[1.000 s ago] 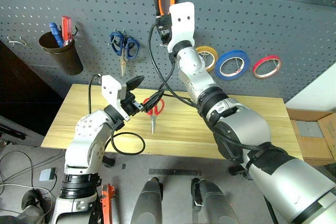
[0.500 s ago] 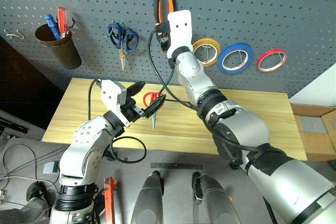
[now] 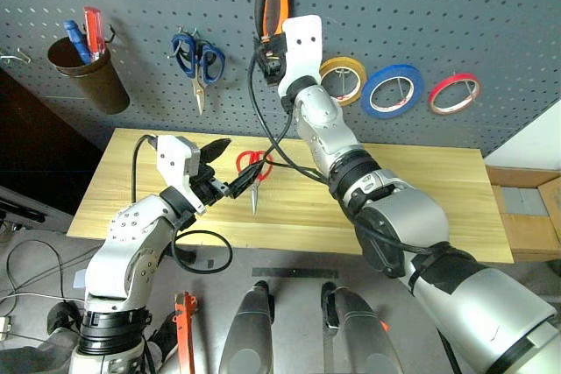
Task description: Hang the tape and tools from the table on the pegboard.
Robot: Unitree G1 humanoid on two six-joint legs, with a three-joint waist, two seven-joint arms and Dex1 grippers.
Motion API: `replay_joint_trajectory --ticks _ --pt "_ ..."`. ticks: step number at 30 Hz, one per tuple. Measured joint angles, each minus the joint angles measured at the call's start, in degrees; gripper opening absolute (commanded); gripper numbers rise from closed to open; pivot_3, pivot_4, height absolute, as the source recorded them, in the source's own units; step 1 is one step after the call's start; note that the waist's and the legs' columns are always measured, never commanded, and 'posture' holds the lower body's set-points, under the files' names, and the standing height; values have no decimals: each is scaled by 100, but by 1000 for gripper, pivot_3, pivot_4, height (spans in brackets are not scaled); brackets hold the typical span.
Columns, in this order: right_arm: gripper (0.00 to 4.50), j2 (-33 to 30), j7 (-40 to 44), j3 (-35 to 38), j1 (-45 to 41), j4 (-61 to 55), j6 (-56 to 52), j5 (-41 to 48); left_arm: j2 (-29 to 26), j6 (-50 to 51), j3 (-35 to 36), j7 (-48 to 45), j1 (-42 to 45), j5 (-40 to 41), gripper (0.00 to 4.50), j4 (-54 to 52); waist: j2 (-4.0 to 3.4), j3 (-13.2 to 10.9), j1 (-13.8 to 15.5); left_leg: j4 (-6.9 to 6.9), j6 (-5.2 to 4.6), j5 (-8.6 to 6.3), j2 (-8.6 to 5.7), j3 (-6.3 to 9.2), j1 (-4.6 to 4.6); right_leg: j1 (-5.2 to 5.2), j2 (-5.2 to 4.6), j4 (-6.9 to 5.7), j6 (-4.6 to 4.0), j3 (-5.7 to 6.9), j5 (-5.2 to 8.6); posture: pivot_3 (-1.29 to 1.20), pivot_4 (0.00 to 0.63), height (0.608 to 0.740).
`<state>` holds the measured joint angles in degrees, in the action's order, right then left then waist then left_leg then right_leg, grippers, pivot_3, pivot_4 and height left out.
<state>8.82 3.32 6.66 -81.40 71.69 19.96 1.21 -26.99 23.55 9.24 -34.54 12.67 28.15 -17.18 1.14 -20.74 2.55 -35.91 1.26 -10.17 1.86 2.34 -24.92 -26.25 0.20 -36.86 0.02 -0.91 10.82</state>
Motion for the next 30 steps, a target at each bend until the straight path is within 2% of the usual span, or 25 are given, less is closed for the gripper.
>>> replay_joint_trajectory --ticks 1,6,11,14,28,30 --pt "4468 4 34 -34 8 -27 3 -9 -3 -2 0 -2 0 0 4500 11 -1 -13 -2 0 0 0 0 1 0 0 -1 0 0 0 0 222 408 740" --pt "4468 -3 27 -162 225 -371 3 -43 -25 -6 1 -9 -8 -1 4500 38 -3 -58 -4 7 9 -6 -1 13 -20 -12 -17 16 0 3 1 222 414 740" --pt "4468 -23 23 -349 660 -919 -88 -77 -32 -6 2 -4 -23 -2 4500 75 -3 -81 -1 5 1 3 -7 4 -96 -80 -30 15 1 3 0 217 413 740" --pt "4468 -44 65 -487 981 -1408 -210 -156 -36 -6 3 -4 -30 -4 4500 112 6 -91 18 6 39 38 -16 -25 -108 -94 -29 -10 6 7 -3 205 409 740" --pt "4468 -600 178 -802 2797 -4833 -1965 -219 -82 -126 2 -150 -8 -62 4500 426 9 -117 32 58 42 38 -14 -61 -110 -113 -33 7 18 6 5 188 412 740" --pt "4468 -637 300 -910 3131 -5514 -2265 -205 -85 -138 -1 -163 -7 -68 4500 444 12 -115 23 81 43 39 -15 -72 -105 -117 -33 5 64 4 -3 190 409 740"
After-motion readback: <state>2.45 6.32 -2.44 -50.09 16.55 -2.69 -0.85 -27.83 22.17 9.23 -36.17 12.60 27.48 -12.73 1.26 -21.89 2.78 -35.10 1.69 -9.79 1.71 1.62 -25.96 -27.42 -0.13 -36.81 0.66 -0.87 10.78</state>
